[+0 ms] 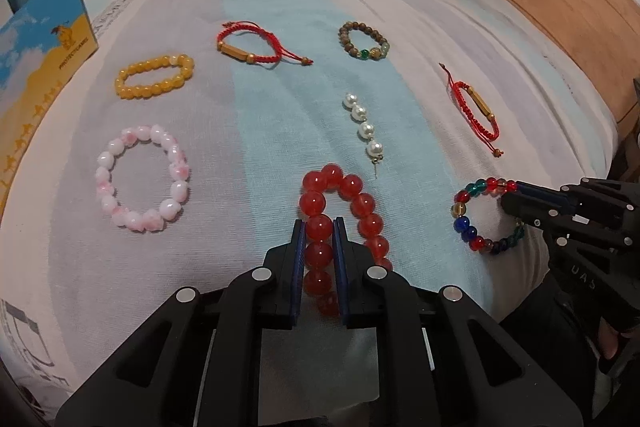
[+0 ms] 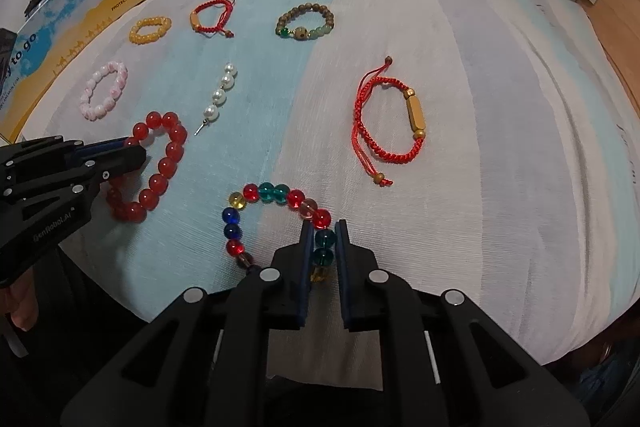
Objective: Organize jewelry
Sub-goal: 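Grasp the red bead bracelet with the left tool while the right tool grasps the multicolour bead bracelet, then carry both held bracelets over the white cardboard box with both tools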
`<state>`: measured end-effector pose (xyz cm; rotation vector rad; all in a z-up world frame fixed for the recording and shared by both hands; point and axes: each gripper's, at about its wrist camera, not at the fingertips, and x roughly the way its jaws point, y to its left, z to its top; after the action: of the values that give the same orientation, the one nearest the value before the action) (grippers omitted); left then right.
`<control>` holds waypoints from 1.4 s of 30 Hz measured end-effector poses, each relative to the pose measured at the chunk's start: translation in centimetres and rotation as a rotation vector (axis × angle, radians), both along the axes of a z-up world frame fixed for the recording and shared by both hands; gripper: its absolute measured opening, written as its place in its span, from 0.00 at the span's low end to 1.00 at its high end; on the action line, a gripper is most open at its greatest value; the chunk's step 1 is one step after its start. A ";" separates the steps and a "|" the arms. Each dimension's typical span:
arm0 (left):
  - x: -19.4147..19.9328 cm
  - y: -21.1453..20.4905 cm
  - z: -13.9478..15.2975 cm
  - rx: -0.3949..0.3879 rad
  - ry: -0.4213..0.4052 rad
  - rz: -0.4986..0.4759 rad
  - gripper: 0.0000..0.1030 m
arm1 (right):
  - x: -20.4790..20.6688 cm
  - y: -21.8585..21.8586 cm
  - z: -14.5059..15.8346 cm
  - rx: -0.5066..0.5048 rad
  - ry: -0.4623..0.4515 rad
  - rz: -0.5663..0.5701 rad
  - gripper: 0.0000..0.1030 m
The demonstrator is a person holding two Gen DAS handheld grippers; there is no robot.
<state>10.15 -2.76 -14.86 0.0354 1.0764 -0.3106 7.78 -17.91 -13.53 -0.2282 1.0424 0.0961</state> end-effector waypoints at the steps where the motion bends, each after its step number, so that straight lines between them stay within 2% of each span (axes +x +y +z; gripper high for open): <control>1: -0.1 0.1 0.2 0.001 -0.004 0.001 0.12 | -0.1 -0.1 0.2 0.003 -0.003 -0.002 0.09; 22: -0.5 0.2 6.5 0.023 -0.084 -0.013 0.12 | -0.4 1.1 6.4 0.041 -0.123 -0.010 0.09; 42: 1.4 6.1 14.7 0.051 -0.186 0.091 0.12 | 1.5 7.0 13.8 0.069 -0.238 0.044 0.09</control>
<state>11.55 3.35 -0.11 0.0592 0.8983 -0.1936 9.25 -10.96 0.31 -0.1950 0.7956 0.1409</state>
